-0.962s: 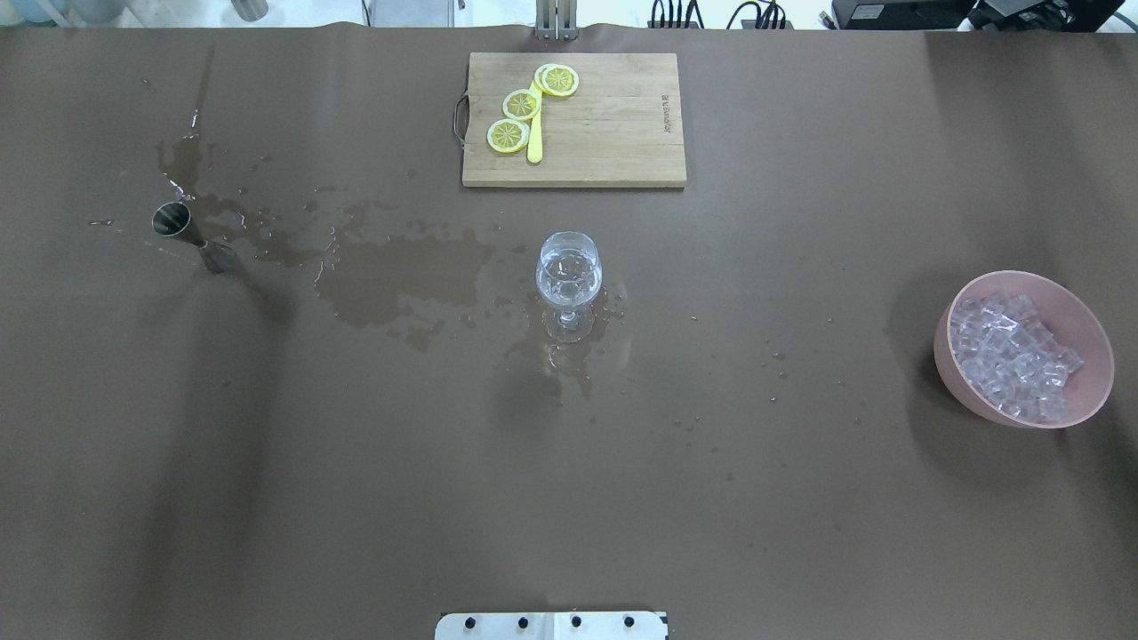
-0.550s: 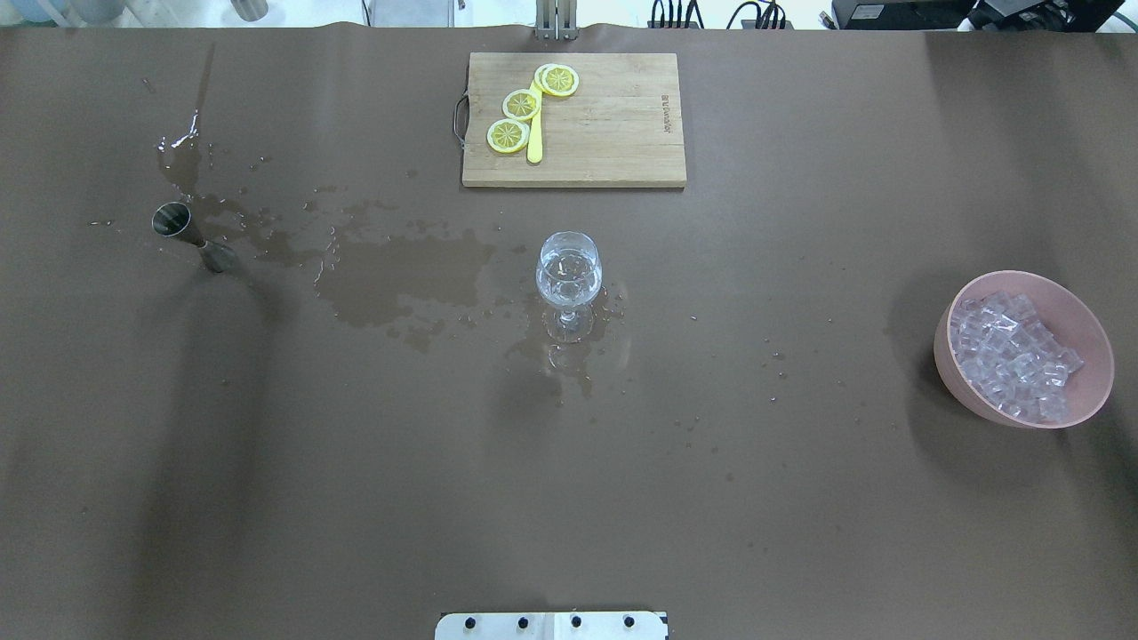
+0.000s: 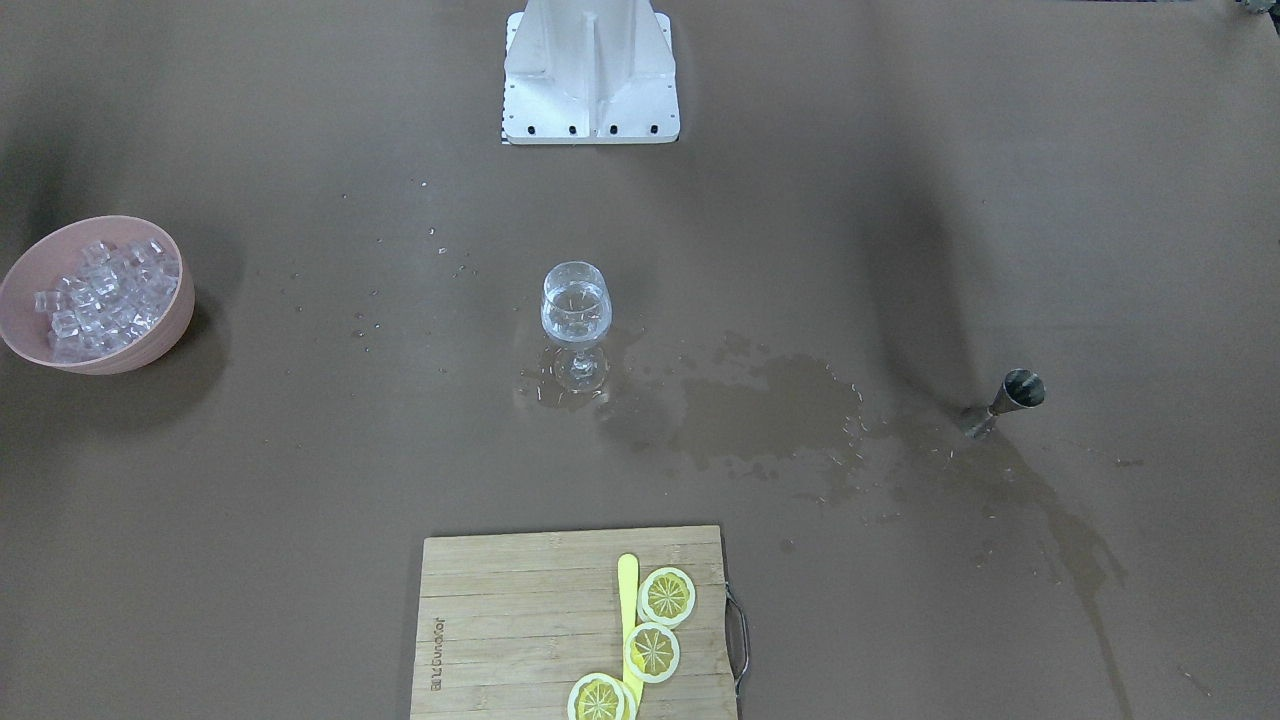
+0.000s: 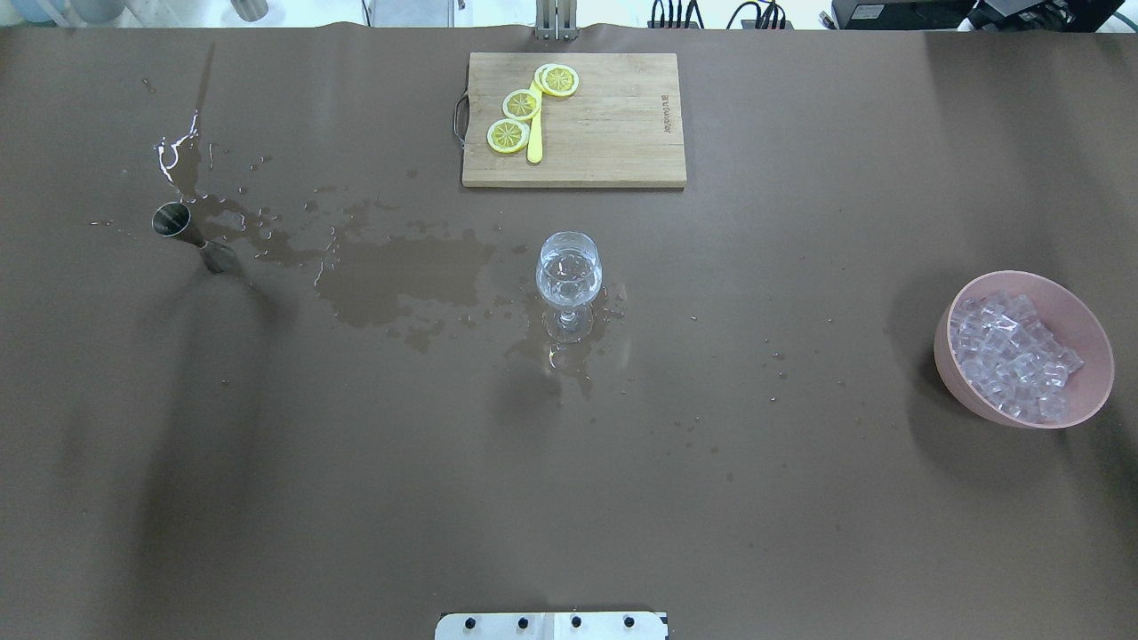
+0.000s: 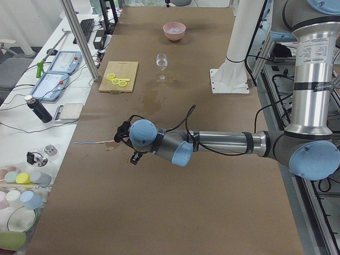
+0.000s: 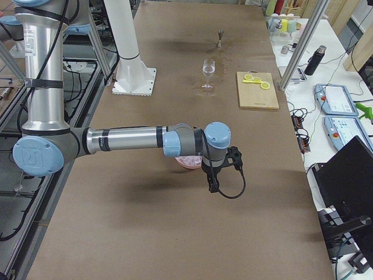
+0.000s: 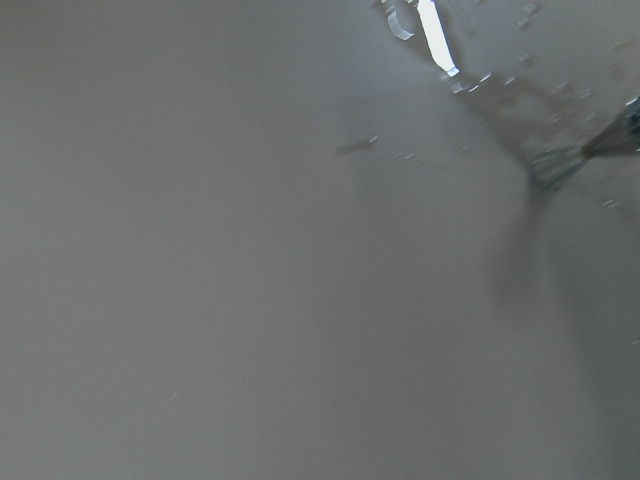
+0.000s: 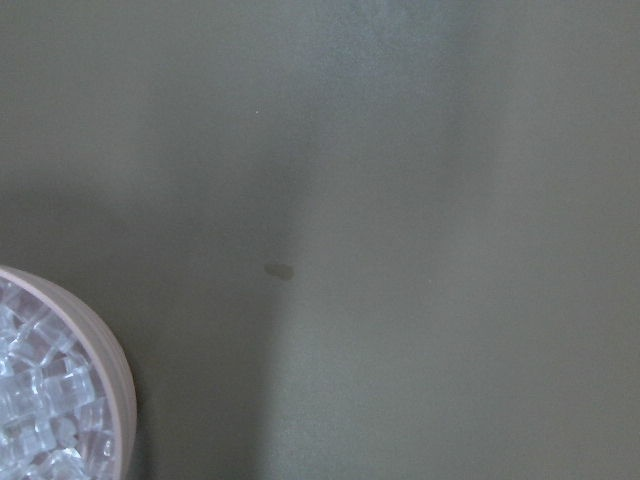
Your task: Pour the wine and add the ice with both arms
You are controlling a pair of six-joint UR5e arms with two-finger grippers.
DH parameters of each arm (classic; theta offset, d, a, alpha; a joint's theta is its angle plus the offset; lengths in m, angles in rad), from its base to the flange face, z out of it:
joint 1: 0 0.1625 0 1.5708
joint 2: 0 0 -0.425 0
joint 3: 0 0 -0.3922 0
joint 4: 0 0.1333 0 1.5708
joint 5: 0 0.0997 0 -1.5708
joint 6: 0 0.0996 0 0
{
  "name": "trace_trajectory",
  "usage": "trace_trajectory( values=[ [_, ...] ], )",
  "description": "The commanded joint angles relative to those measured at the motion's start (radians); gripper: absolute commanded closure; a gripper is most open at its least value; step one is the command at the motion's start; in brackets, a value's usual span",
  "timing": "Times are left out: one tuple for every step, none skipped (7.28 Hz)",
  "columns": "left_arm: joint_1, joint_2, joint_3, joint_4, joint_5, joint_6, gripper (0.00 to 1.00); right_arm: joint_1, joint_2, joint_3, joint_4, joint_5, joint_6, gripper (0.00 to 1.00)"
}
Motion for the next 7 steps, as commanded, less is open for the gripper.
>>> trace_trajectory(
  values=[
    [0.071,-0.065,0.067,-0.199,0.139,-0.071,0.02,0.001,-0.010,0.004,0.000,0.002,0.000,0.00],
    [0.155,-0.064,0.081,-0.350,0.263,-0.199,0.02,0.002,-0.010,0.003,0.000,0.002,0.000,0.00],
    [0.219,-0.043,0.122,-0.537,0.372,-0.315,0.02,0.000,-0.010,0.003,0.000,0.002,0.000,0.00],
    [0.238,-0.043,0.191,-0.672,0.381,-0.375,0.02,0.000,-0.008,-0.001,0.000,0.000,0.000,0.00],
    [0.295,-0.049,0.193,-0.743,0.405,-0.485,0.03,0.001,-0.010,0.004,0.000,0.000,0.000,0.00],
    [0.374,-0.047,0.196,-0.823,0.500,-0.560,0.03,0.000,-0.010,0.006,0.000,0.002,0.000,0.00],
    [0.415,-0.032,0.212,-0.907,0.570,-0.567,0.03,0.000,-0.010,0.007,0.000,0.002,0.000,0.00]
  ],
)
